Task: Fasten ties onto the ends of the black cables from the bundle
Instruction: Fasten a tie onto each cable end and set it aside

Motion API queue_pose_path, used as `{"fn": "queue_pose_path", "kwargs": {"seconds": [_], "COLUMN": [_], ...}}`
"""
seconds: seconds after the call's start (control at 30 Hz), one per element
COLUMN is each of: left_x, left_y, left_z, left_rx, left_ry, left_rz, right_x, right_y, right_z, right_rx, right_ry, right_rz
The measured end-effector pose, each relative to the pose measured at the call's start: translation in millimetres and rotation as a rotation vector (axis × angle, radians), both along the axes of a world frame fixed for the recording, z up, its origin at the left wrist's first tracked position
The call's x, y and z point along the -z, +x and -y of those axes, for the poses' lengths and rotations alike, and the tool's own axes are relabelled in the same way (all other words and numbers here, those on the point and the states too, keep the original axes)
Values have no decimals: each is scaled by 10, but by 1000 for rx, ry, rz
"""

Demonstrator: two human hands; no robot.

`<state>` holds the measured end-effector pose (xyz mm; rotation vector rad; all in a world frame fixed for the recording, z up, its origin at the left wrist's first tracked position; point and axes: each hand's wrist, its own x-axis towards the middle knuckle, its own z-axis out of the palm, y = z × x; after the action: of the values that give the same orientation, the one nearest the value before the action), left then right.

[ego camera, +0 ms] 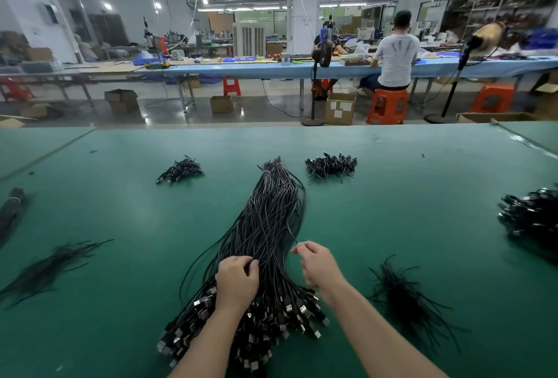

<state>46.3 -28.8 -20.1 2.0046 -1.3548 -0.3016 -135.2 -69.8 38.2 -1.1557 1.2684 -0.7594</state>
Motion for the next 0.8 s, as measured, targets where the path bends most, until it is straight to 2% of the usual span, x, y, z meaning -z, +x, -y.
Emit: {"fn": "queue_pose_path", "kwargs": {"seconds": [0.1, 0.13, 0.27, 0.37, 0.47, 0.57, 0.7, 0.8], "left_x": [-61, -104, -315, -415, -438, -410, -366, -282], "left_y": [-167, -231, -419, -479, -478, -395, -236, -59], "left_z": [-16, 11, 228, 363, 396, 358, 321, 265], "left_rx": [86, 142, 370, 446, 428, 409, 402, 338], "left_ry": [-149, -198, -113, -66, -120, -110, -101, -88], "left_rz": [271, 309, 298, 325, 227, 240, 299, 285], "right_x": [-73, -91, -191, -309, -440, -599, -755, -907], "right_y": [-94, -114, -177, -218, -333, -512, -745, -930], "right_z": [-77, -95, -142, -163, -126, -90, -149, -174], "right_rx": [-55, -72, -185, -290, -295, -301, -487, -599], "right_ry": [-97, -150, -334, -417, -336, -186, -154, -143], "right_rz": [-129, -182, -331, -394, -242, -54, -99, -31]}}
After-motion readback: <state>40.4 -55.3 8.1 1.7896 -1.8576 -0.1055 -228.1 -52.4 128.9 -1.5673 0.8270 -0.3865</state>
